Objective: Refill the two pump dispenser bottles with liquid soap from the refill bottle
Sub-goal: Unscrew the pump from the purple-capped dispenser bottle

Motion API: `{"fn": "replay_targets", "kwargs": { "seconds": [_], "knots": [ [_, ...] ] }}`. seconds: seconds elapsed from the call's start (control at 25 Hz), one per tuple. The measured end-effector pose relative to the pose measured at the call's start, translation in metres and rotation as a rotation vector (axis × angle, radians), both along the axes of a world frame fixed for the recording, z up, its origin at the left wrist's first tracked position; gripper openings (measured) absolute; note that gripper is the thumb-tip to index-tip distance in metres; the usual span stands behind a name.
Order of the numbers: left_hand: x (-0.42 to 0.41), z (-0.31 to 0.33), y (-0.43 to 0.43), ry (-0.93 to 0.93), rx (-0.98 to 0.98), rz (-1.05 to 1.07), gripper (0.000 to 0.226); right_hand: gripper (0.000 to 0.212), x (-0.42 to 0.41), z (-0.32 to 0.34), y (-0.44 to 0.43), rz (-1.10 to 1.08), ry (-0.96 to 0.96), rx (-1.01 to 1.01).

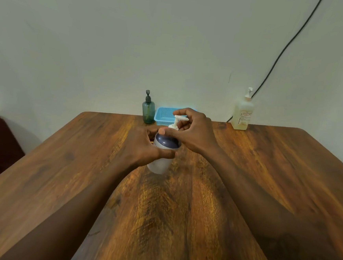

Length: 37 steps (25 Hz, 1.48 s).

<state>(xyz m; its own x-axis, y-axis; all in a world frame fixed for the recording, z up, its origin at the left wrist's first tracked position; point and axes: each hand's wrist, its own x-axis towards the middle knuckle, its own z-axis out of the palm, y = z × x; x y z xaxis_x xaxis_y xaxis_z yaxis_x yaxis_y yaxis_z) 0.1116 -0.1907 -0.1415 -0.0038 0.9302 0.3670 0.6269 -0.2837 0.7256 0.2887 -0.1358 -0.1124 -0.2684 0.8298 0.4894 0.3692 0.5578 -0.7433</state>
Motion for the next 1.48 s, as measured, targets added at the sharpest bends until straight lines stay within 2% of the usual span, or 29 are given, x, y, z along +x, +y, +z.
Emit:
{"fn": "replay_targets", "kwargs": {
  "seconds": [0.04,0.12,0.2,0.24,0.28,0.36,0.48,0.56,0.64,0.84,1.24,1.36,1.48],
  "knots": [
    [0.0,0.0,-0.001,0.012,0.013,-0.006,0.061,0.061,0.0,0.0,0.0,-0.002,0.005,0.008],
    [0.0,0.0,-0.002,0.029,0.026,-0.021,0.067,0.06,0.002,-0.001,0.002,0.137,0.052,-0.085],
    [0.0,0.0,-0.004,0.039,0.032,-0.025,0.07,0.076,0.005,-0.002,0.005,0.307,0.13,-0.207],
    [0.0,0.0,-0.005,0.039,0.039,-0.025,0.071,0.083,0.007,-0.002,0.005,0.32,0.133,-0.218],
    [0.0,0.0,-0.006,0.04,0.04,-0.022,0.071,0.086,0.007,-0.001,0.004,0.3,0.102,-0.204],
    [0.0,-0.001,-0.007,0.069,0.043,-0.014,0.066,0.079,0.006,0.0,0.0,0.196,0.017,-0.133],
    [0.001,-0.001,-0.008,0.113,0.04,0.01,0.064,0.058,0.003,-0.002,-0.004,0.037,-0.106,0.034],
    [0.0,0.001,-0.01,0.123,0.035,0.005,0.066,0.04,0.004,-0.003,-0.005,0.023,-0.128,0.084],
    [-0.002,0.003,-0.012,0.139,0.008,0.007,0.071,0.034,0.005,-0.003,-0.005,0.051,-0.074,0.05],
    [-0.015,0.002,-0.01,0.161,-0.104,0.033,0.072,0.033,0.012,-0.001,-0.004,0.098,0.077,0.004],
    [-0.043,-0.017,-0.004,0.025,-0.245,0.201,0.079,0.019,0.031,0.005,-0.002,0.084,0.35,0.015],
    [-0.042,-0.019,-0.006,-0.068,-0.205,0.236,0.077,0.02,0.034,0.002,-0.002,0.046,0.351,0.007],
    [-0.035,-0.017,-0.008,-0.086,-0.144,0.223,0.074,0.022,0.031,-0.011,-0.002,-0.047,0.255,-0.028]
  ]
}}
